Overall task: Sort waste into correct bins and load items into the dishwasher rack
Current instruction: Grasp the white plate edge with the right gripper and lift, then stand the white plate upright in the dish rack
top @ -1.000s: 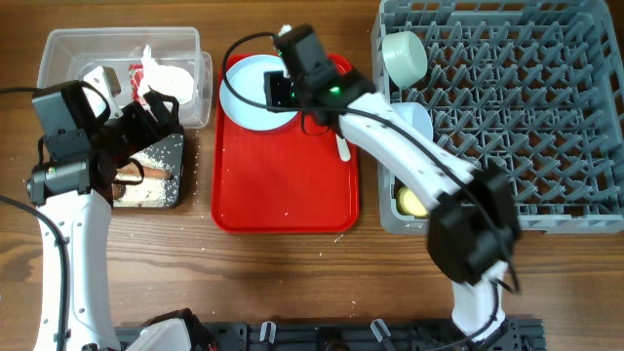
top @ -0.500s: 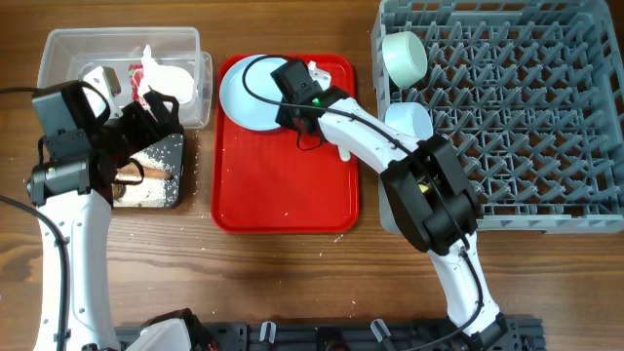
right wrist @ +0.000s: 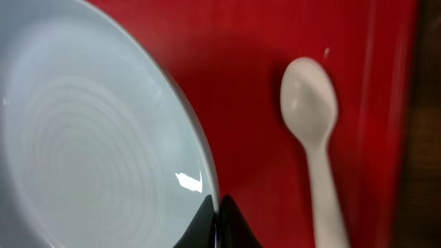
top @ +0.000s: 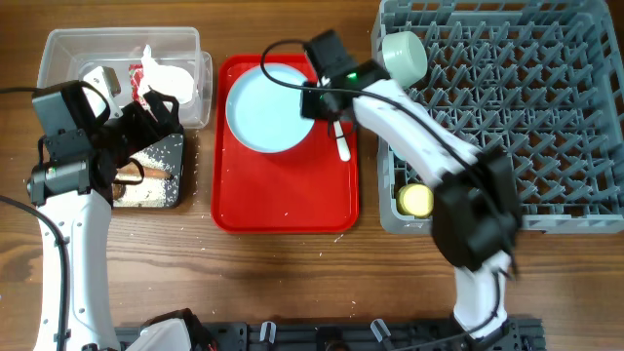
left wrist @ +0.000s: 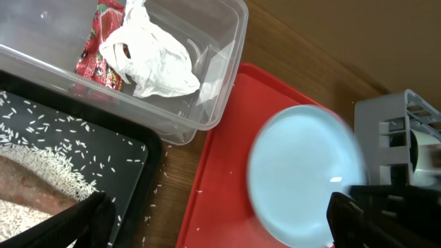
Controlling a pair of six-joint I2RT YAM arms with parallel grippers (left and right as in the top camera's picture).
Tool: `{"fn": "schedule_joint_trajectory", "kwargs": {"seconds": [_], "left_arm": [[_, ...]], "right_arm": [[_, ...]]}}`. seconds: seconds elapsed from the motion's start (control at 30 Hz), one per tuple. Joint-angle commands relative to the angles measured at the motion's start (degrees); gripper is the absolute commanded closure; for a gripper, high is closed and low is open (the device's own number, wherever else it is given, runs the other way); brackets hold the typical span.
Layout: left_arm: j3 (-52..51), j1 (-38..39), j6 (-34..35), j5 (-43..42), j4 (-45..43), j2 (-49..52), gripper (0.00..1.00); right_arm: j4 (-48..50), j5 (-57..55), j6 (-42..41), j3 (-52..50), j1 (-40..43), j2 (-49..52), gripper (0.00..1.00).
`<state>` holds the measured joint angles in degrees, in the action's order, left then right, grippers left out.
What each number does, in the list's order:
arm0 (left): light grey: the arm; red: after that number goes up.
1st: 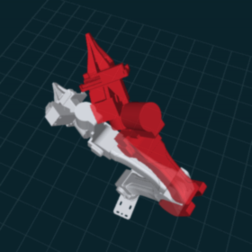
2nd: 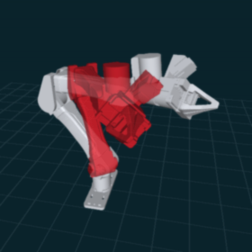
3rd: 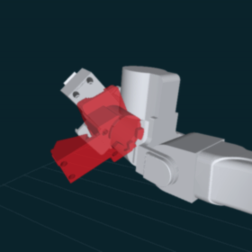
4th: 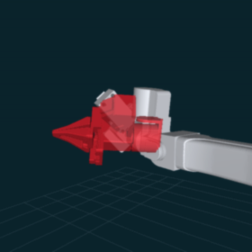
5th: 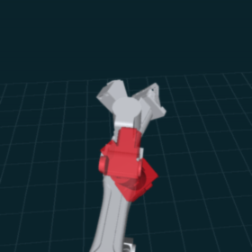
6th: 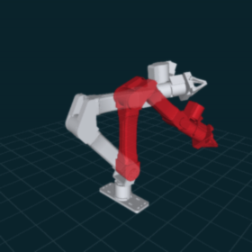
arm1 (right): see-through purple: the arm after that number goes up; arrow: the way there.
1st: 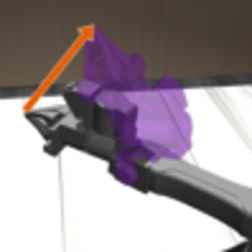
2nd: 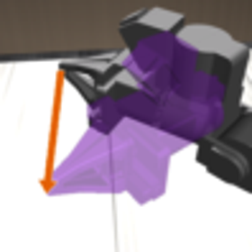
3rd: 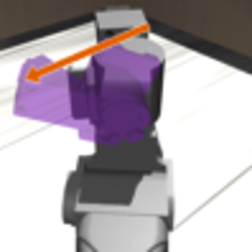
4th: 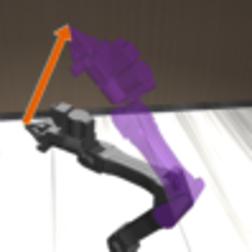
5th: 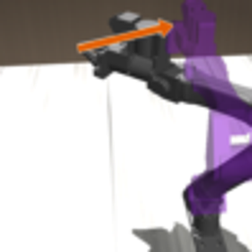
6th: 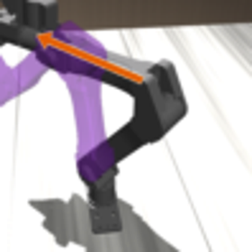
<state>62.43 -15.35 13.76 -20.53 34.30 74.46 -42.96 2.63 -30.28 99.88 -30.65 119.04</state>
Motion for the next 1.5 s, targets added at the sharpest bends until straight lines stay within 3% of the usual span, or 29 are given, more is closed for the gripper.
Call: {"fn": "schedule_joint_trajectory", "kwargs": {"seconds": [0.0, 0.03, 0.07, 0.1, 0.27, 0.43, 0.63, 0.83, 1.03, 1.07, 1.13, 1.17, 1.27, 1.37, 1.47], "left_arm": [[0.6, 0.1, -1.2, -0.7, -0.2, -0.3, 0.0], [0.6, 0.1, -1.2, -0.7, -0.2, -0.3, 0.0], [0.6, 0.1, -1.2, -0.7, -0.2, -0.3, 0.0], [0.6, 0.1, -1.2, -0.7, -0.2, -0.3, 0.0], [0.6, 0.1, -1.2, -0.7, -0.2, -0.3, 0.0], [0.6, 0.1, -1.2, -0.7, -0.2, -0.3, 0.0], [0.6, 0.1, -1.2, -0.7, -0.2, -0.3, 0.0], [0.6, 0.1, -1.2, -0.7, -0.2, -0.3, 0.0], [0.6, 0.1, -1.2, -0.7, -0.2, -0.3, 0.0], [0.6, 0.1, -1.2, -0.7, -0.2, -0.3, 0.0], [0.6, 0.1, -1.2, -0.7, -0.2, -0.3, 0.0], [0.6, 0.1, -1.2, -0.7, -0.2, -0.3, 0.0], [0.6, 0.1, -1.2, -0.7, -0.2, -0.3, 0.0], [0.6, 0.1, -1.2, -0.7, -0.2, -0.3, 0.0], [0.6, 0.1, -1.2, -0.7, -0.2, -0.3, 0.0]], "right_arm": [[-3.9, -20.1, 10.8, 0.7, 0.0, -16.7, 0.96], [-5.2, -28.3, 10.9, 0.7, 0.0, -19.4, 0.96], [-7.8, -44.4, 10.9, 0.7, 0.3, -23.6, 0.96], [-8.7, -50.3, 11.5, 0.7, 0.8, -24.8, 0.96], [-9.6, -66.4, 22.2, 0.5, 8.3, -25.7, 0.96], [2.3, -64.7, 36.9, 0.5, 18.9, -20.5, 0.96], [13.7, -63.9, 51.6, 0.5, 21.6, -10.2, 0.96], [16.7, -61.2, 53.0, 0.5, 21.6, -2.4, 0.96], [15.5, -53.8, 50.7, 0.5, 20.6, -0.6, 0.94], [15.5, -53.8, 50.2, 0.5, 20.4, -0.6, 0.79], [13.6, -54.0, 46.3, 0.5, 19.8, -0.8, 0.07], [12.5, -53.9, 44.2, 0.5, 19.8, -1.0, 0.0], [7.0, -49.3, 38.4, 0.6, 19.8, -3.1, 0.0], [-1.0, -33.8, 31.6, 0.6, 19.6, -8.4, 0.0], [-5.1, -11.3, 28.7, 0.6, 19.6, -12.9, 0.0]]}}
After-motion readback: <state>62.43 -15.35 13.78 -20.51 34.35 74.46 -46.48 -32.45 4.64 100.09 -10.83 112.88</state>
